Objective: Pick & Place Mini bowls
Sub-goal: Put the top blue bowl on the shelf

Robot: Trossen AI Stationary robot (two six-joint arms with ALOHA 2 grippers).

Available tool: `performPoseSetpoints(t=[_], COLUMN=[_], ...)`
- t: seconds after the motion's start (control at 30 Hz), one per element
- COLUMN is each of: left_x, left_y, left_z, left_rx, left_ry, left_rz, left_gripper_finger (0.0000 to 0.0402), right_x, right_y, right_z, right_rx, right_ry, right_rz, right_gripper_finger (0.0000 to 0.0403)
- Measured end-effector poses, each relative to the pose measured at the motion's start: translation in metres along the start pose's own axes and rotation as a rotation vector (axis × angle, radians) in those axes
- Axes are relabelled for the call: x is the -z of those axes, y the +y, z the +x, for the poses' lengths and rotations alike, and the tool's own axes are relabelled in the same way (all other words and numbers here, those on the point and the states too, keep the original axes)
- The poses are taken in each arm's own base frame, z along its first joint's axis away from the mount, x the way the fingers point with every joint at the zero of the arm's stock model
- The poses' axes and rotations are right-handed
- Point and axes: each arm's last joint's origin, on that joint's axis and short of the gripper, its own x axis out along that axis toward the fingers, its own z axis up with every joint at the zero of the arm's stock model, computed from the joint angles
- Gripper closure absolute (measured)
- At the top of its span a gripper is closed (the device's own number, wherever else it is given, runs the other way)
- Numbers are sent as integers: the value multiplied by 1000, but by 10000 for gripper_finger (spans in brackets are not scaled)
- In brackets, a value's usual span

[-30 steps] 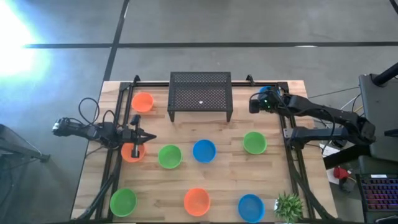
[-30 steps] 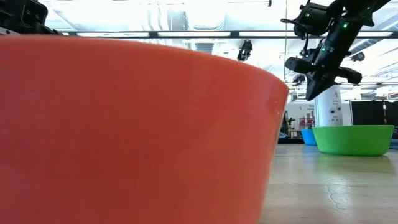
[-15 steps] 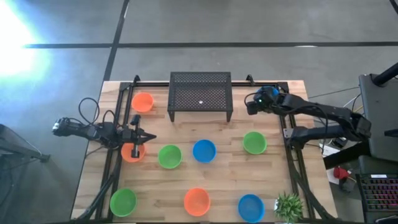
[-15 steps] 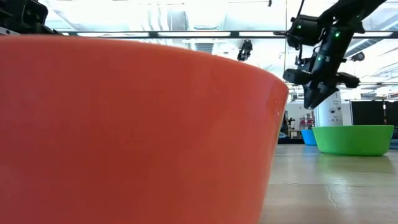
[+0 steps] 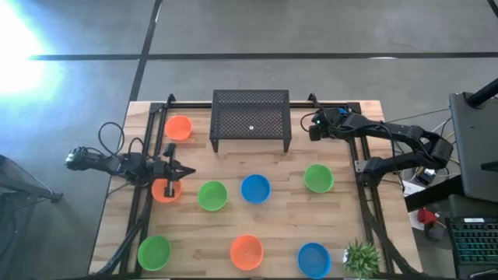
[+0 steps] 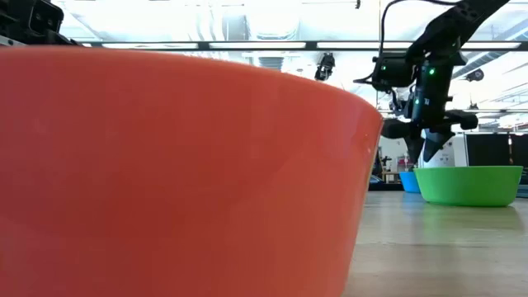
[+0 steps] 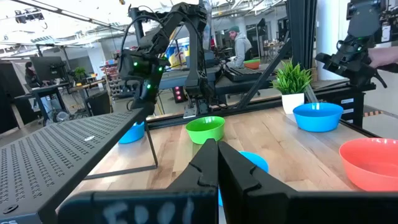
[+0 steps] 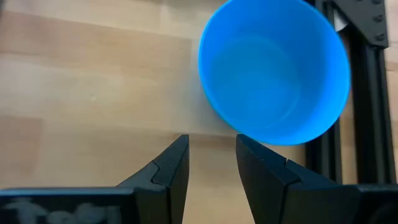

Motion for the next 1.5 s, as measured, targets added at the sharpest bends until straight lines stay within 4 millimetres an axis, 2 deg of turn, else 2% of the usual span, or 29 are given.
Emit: performPoseSetpoints(t=[0.27,0.53,0.83,1.03,1.2,1.5], left_x=[0,0,0,0,0,0], left_y=[0,0,0,0,0,0], left_z=[0,0,0,0,0,0], left_rx=[0,0,0,-1,0,0], left_ry=[0,0,0,0,0,0], left_rz=[0,0,0,-2,-3,-3], left_gripper_finger=[402,402,402,402,402,402], right_x=[-7,-10,-9,-9,-7,-7], right_y=[7,5,6,6,8,8], right_z=[16,31,36,37,40,37], right_rx=[-2,45,55,48,24,20], right_ry=[-17,24,38,46,82,82], right_rz=[-16,-22,-74,-77,-91,-126], right_gripper_finger=[282,279,296,325,382,393])
